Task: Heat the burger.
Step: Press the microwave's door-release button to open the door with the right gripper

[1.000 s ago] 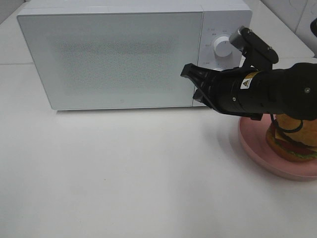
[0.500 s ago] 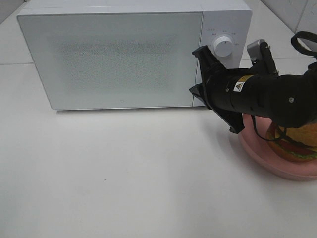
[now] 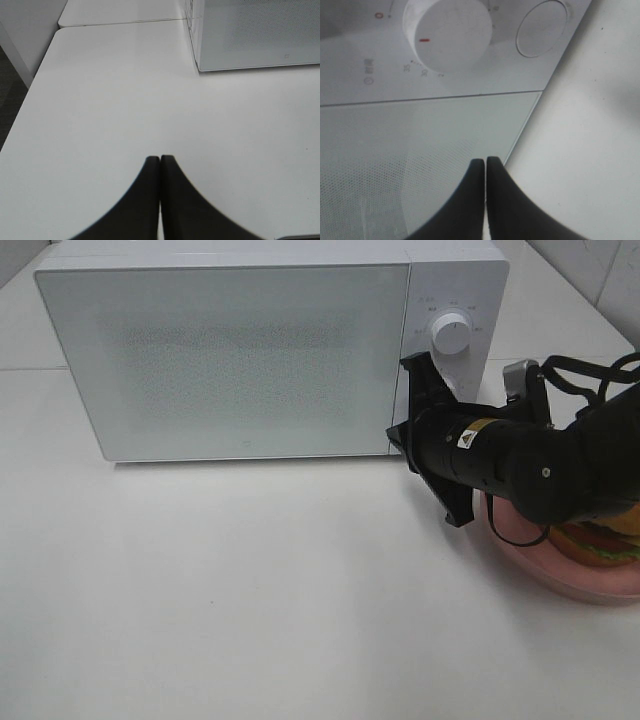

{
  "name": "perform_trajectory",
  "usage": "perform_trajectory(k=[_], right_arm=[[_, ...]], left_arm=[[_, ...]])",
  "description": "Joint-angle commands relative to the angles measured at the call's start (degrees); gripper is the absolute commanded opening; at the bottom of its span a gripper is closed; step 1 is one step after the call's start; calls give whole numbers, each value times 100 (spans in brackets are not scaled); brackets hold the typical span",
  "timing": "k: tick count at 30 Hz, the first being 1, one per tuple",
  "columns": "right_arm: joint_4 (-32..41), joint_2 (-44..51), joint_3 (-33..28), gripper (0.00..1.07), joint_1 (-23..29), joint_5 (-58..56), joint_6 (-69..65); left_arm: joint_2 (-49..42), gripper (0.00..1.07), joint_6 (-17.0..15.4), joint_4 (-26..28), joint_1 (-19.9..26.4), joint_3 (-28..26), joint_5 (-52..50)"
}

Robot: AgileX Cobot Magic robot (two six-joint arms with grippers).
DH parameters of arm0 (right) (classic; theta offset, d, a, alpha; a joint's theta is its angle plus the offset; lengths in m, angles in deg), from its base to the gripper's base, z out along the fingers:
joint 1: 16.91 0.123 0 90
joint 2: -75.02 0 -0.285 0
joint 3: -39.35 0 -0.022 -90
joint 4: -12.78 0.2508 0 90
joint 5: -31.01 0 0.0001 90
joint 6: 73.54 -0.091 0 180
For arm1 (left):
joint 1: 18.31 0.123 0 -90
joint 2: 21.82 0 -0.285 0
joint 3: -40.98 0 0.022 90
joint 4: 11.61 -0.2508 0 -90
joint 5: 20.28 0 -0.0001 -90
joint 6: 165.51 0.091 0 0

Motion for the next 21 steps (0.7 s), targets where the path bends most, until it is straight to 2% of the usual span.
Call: perform_trajectory(k=[1,16,21], right_arm=[[155,-80,40,0,6,160,57],[1409,-413,40,0,6,779,928],[1518,-619,40,0,-11,1089,911]], left_arm=[[-115,0,-11,17,-17,11,-86],[-115,0,-11,17,-17,11,-86],[-115,0,-11,17,-17,11,-86]])
